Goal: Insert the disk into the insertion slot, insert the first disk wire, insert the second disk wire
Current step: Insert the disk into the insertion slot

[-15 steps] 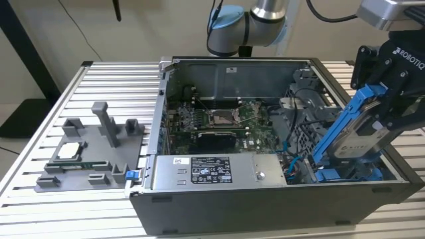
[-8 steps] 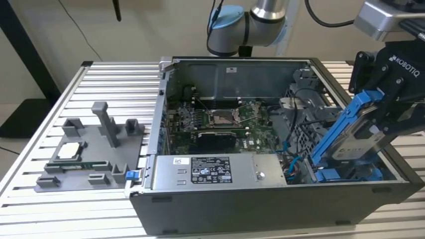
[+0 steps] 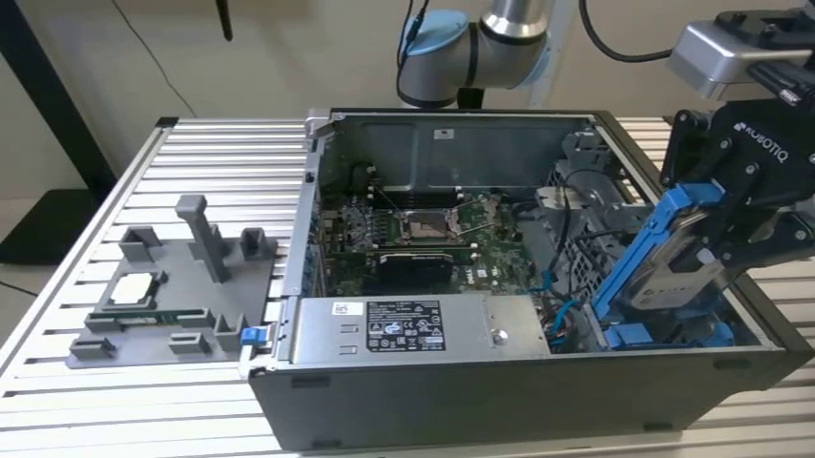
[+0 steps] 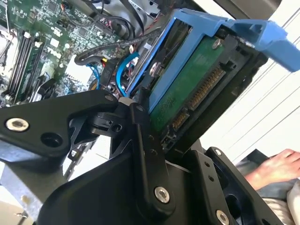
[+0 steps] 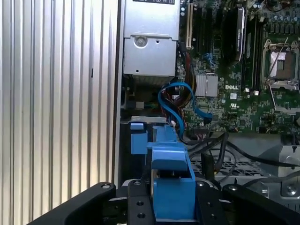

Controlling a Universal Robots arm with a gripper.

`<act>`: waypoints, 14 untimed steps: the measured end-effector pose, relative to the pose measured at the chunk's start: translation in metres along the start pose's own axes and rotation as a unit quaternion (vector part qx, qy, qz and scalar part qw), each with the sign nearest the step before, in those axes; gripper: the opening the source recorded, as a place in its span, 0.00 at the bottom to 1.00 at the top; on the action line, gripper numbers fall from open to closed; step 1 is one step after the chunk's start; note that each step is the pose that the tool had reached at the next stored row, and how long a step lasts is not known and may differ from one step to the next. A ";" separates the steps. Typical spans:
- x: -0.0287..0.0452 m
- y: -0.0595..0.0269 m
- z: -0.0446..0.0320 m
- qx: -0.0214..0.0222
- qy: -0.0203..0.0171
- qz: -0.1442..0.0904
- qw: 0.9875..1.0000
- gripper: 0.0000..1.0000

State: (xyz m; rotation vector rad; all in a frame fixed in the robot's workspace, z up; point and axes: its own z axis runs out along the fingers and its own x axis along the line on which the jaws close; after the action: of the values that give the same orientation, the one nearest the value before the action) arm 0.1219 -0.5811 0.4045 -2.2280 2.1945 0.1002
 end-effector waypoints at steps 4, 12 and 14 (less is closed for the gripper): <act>0.0000 -0.0003 0.0018 0.000 -0.001 0.000 1.000 1.00; -0.0003 -0.0038 -0.0033 -0.013 0.000 0.000 1.000 1.00; -0.0001 -0.0066 -0.0016 -0.016 0.000 0.000 1.000 1.00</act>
State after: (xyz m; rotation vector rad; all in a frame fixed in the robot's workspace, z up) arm 0.1285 -0.5810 0.4058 -2.2442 2.2083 0.1361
